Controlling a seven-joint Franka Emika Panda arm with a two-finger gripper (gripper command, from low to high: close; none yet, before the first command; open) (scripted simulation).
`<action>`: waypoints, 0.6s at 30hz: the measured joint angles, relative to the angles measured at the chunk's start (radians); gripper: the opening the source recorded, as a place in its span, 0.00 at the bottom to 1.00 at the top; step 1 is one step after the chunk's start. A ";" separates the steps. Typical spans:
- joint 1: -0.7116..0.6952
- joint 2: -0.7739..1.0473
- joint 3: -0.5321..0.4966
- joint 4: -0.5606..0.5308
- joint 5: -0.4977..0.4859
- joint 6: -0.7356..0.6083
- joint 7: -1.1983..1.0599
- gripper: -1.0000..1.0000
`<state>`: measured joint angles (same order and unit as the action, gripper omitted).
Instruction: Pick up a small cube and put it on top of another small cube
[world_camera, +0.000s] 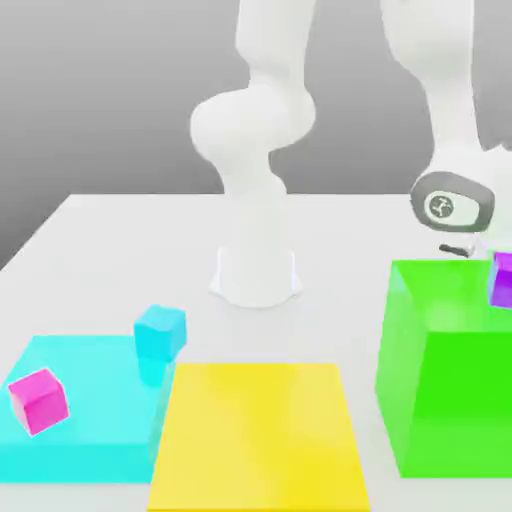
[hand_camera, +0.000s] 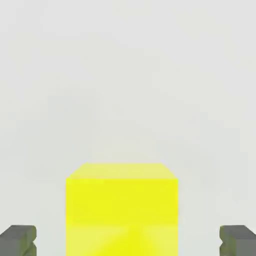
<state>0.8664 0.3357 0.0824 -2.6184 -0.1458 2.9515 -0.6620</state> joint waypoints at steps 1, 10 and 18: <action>0.000 0.000 0.000 0.000 0.000 0.000 0.000 0.00; -0.018 -0.085 0.026 -0.016 0.033 -0.071 -0.026 0.00; -0.068 -0.366 0.034 0.002 0.306 -0.106 -0.049 0.00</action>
<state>0.7982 -0.0306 0.1168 -2.6160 0.1602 2.8455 -0.7111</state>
